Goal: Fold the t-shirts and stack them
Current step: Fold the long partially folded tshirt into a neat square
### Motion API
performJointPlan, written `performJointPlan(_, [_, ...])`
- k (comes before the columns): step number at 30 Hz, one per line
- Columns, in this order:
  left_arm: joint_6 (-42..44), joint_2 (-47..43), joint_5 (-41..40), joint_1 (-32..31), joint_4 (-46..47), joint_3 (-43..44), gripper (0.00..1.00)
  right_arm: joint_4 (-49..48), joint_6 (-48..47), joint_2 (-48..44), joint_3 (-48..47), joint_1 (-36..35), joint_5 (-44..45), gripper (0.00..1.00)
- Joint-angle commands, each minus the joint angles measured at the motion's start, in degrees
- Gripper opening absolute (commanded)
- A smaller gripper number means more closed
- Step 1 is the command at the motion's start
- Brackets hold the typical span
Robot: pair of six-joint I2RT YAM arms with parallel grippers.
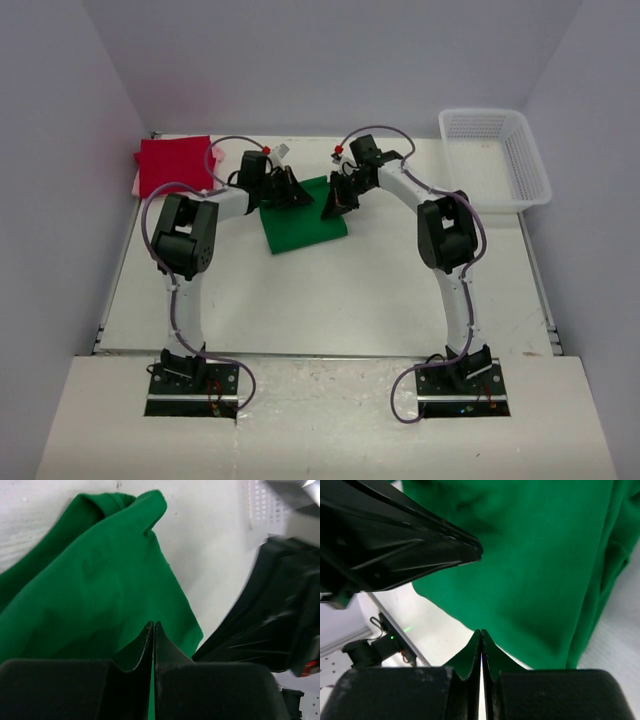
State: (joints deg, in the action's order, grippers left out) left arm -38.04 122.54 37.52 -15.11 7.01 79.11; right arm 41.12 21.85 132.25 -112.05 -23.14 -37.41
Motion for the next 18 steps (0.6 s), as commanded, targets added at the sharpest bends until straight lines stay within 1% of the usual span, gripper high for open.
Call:
performJointPlan(1, [-1.77,2.26,5.28,0.79,7.23,4.29,0.00,-1.30,2.76,1.26,-2.03,0.11,-8.64,0.00])
performJointPlan(6, [-2.04,6.83,6.86,2.19,8.90,6.58,0.00,-2.37,7.59,4.25,0.51,0.11,-9.17,0.00])
performJointPlan(10, [-3.44,11.21,8.80,4.30,10.05,9.65,0.00,-5.43,10.49,2.41,6.13,0.11,-5.67,0.00])
performJointPlan(14, [-3.18,14.12,8.62,6.15,7.77,12.73,0.00,-6.93,11.81,0.65,11.57,0.11,-5.39,0.00])
performJointPlan(18, [-3.44,16.32,9.59,7.73,7.50,15.89,0.00,-7.90,12.96,-0.41,13.96,0.11,-4.78,0.00])
